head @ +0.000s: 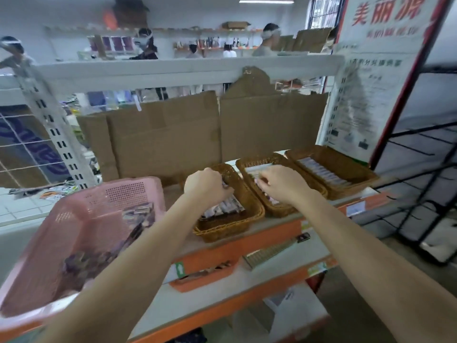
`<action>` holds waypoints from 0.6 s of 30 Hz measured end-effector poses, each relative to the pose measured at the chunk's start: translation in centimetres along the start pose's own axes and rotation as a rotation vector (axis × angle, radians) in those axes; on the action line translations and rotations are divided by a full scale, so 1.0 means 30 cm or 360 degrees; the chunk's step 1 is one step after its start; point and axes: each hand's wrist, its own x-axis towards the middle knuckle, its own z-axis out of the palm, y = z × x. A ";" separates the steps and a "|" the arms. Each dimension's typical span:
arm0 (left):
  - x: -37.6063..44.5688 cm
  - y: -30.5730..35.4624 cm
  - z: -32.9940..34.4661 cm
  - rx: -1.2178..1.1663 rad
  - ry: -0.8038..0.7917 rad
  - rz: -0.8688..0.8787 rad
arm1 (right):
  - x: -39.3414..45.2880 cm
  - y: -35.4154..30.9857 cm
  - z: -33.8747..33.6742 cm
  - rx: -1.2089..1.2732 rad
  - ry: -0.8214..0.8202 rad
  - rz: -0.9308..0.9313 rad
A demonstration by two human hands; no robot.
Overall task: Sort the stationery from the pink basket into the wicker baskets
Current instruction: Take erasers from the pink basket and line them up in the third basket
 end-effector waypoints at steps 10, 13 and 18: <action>0.365 0.475 0.069 -0.0138 -0.0118 0.0112 | 0.000 0.566 -0.024 -0.0057 -0.0101 0.0211; 0.488 0.599 0.102 -0.0134 -0.0122 0.0144 | 0.031 0.705 -0.004 -0.0096 -0.0091 0.0294; 0.669 0.766 0.174 -0.0168 -0.0170 0.0266 | 0.067 0.883 0.044 -0.0094 -0.0160 0.0408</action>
